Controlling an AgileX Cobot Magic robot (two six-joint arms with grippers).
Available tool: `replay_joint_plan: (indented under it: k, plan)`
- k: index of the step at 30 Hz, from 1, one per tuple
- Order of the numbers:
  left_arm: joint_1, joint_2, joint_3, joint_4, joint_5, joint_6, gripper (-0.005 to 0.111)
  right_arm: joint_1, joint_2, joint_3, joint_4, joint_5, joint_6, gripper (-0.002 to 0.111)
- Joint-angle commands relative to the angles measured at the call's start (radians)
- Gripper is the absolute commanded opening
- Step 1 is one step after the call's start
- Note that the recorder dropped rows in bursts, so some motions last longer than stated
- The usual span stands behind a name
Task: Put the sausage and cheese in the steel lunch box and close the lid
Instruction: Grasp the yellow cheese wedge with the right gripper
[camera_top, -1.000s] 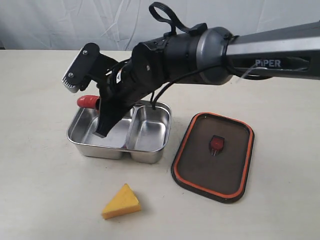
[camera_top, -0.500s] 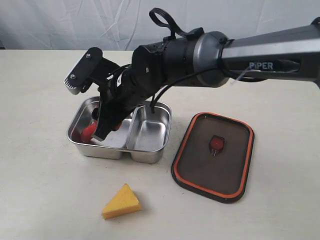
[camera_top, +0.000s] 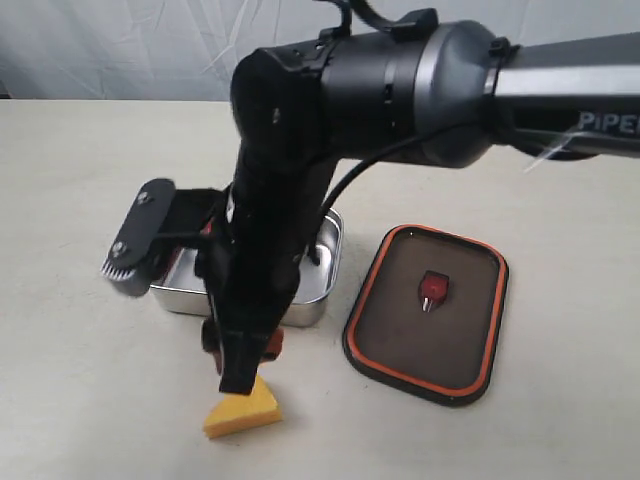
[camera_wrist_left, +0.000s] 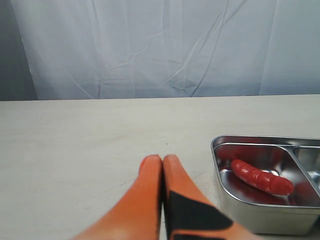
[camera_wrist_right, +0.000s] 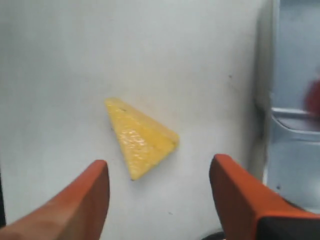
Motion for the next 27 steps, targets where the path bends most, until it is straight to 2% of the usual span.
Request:
replay_joint_plan:
  k: [1,9,17,24,26,27]
  plan:
    - [-0.012,-0.006,0.004,-0.007,-0.006,-0.001,0.000,0.084,0.021,-0.002,-0.047,0.003,-0.098,0.058]
    - [-0.012,-0.006,0.004,-0.007,-0.003,-0.001,0.000,0.163,0.113,-0.002,-0.134,0.002,-0.102,0.058]
    - [-0.012,-0.006,0.004,-0.007,-0.003,-0.001,0.000,0.166,0.172,-0.002,-0.217,-0.043,-0.102,0.058]
    - [-0.012,-0.006,0.004,-0.007,-0.003,-0.001,0.000,0.166,0.219,-0.002,-0.215,-0.056,-0.094,0.058]
    - [-0.012,-0.006,0.004,-0.007,-0.003,-0.001,0.000,0.166,0.219,-0.002,-0.217,-0.056,-0.082,0.052]
    - [-0.012,-0.006,0.004,-0.007,-0.003,-0.001,0.000,0.166,0.219,-0.002,-0.217,-0.056,-0.082,0.045]
